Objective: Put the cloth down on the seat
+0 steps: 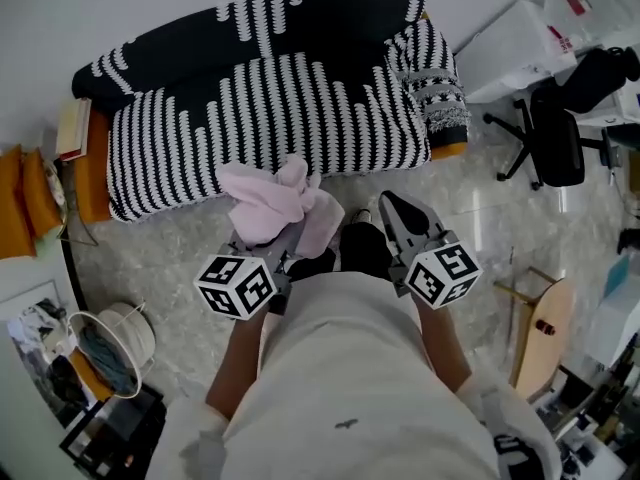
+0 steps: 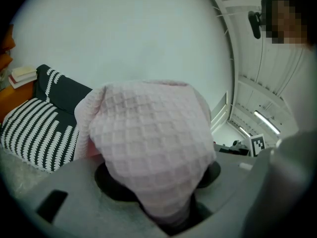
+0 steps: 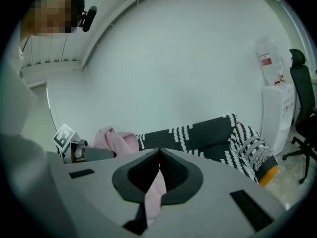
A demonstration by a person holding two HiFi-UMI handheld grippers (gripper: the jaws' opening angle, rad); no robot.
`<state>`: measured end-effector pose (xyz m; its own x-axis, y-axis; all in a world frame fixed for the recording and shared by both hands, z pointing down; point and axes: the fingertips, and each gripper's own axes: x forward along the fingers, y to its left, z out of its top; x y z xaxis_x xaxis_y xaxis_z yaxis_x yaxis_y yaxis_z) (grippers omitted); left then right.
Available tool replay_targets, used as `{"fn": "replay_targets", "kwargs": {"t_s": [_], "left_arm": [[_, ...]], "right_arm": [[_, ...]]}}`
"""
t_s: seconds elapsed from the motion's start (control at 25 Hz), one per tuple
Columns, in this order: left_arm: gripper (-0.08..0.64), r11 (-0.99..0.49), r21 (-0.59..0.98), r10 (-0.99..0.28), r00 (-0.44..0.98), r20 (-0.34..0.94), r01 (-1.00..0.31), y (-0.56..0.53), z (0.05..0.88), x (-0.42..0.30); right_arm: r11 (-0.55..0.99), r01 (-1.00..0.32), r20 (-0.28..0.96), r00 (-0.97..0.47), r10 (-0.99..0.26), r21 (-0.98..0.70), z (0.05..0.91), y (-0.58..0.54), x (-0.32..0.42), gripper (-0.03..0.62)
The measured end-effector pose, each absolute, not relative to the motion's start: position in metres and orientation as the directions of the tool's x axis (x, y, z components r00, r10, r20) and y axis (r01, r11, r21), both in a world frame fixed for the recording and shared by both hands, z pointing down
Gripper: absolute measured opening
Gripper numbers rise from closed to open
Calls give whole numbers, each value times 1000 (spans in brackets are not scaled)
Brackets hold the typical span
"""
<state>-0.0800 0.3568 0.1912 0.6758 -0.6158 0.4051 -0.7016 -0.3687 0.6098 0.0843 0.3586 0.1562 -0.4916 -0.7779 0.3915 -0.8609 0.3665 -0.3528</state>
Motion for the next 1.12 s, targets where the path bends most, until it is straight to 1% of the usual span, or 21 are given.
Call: {"fn": "replay_targets", "kwargs": {"t_s": [0.16, 0.36, 0.76, 1.12], "left_arm": [[250, -365, 609, -611, 675, 415, -704, 352, 191, -70], [249, -344, 598, -617, 654, 438, -724, 338, 190, -53], [249, -294, 554, -667, 583, 465, -779, 305, 179, 0], [249, -238, 499, -696, 505, 511, -833, 278, 180, 48]], "right_arm": [[341, -866, 407, -478, -778, -366, 161, 358, 100, 8], [351, -858, 399, -491, -774, -375, 158, 341, 119, 8], [453, -804, 362, -583, -728, -384, 154, 287, 161, 8], [543, -741, 379, -670, -638, -394, 166, 252, 190, 8]]}}
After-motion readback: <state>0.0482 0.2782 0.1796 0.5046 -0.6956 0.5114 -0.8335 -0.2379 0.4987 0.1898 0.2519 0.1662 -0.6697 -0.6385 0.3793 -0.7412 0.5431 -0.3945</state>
